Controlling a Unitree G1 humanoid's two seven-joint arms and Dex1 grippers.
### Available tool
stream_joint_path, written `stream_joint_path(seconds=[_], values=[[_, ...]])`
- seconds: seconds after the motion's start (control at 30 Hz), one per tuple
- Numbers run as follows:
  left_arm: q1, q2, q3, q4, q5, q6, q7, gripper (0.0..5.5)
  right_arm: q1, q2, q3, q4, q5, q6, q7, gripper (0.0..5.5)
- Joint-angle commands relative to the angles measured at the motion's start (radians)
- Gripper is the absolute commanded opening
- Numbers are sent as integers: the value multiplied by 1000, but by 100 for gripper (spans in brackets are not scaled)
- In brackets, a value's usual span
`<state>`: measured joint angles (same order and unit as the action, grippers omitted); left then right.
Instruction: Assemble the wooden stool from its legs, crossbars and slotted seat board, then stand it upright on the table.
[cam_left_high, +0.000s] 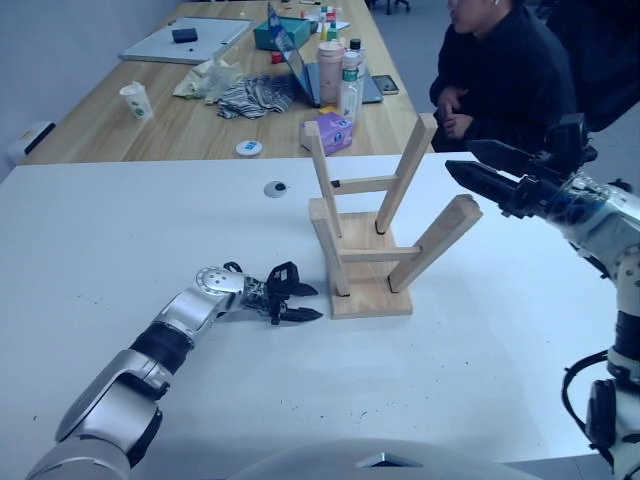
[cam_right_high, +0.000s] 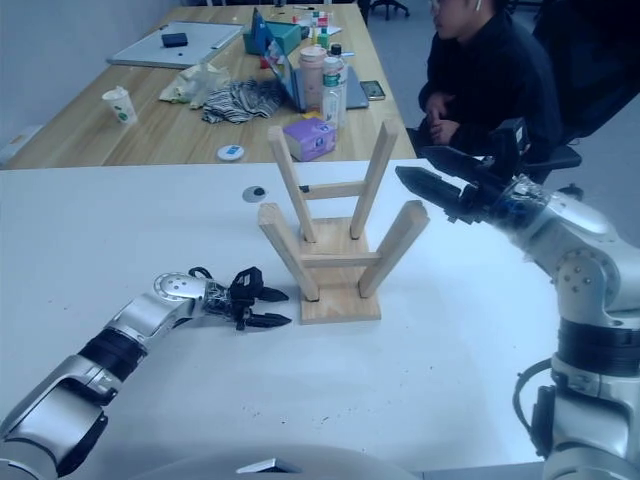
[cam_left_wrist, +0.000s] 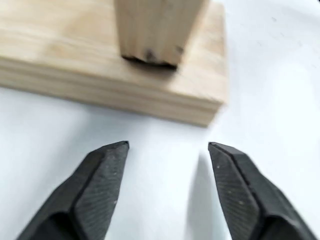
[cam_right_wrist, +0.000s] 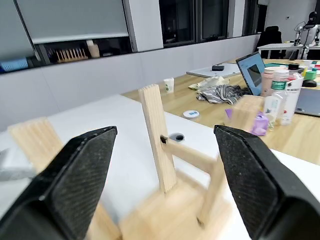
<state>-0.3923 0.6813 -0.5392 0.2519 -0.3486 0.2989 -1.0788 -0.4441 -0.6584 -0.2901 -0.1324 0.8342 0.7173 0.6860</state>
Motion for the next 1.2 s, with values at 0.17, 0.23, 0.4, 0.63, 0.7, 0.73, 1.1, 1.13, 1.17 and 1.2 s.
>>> stream_joint_path(seconds=[0.17,0.23,0.4,0.63,0.7,0.73,1.1,1.13,1.17,1.2], values=[[94,135,130,-80,73,170,35,409,100,-36,-259,-317,731,159,-119,357],[89,122,175,-46,59,163,46,409,200,-123,-243,-421,850,231,-66,357],[41,47,367,-35,-89,222,54,409,410,-136,32,-621,599,292,-94,357],[38,21,370,-56,-57,234,25,409,412,122,410,-473,78,111,-313,357],[27,13,370,-49,-46,233,18,409,392,183,465,-390,-20,63,-333,357],[22,10,369,-44,-40,232,13,409,381,212,482,-353,-60,41,-344,357],[0,-30,396,-55,-33,263,15,410,362,322,740,-160,-568,-208,-395,290],[-16,-37,412,-40,-43,273,21,410,375,325,742,-167,-593,-227,-399,280],[-28,-43,424,-27,-48,278,26,410,385,324,744,-170,-617,-247,-400,262],[-34,-45,435,-9,-45,274,34,410,395,319,744,-166,-641,-275,-396,241]])
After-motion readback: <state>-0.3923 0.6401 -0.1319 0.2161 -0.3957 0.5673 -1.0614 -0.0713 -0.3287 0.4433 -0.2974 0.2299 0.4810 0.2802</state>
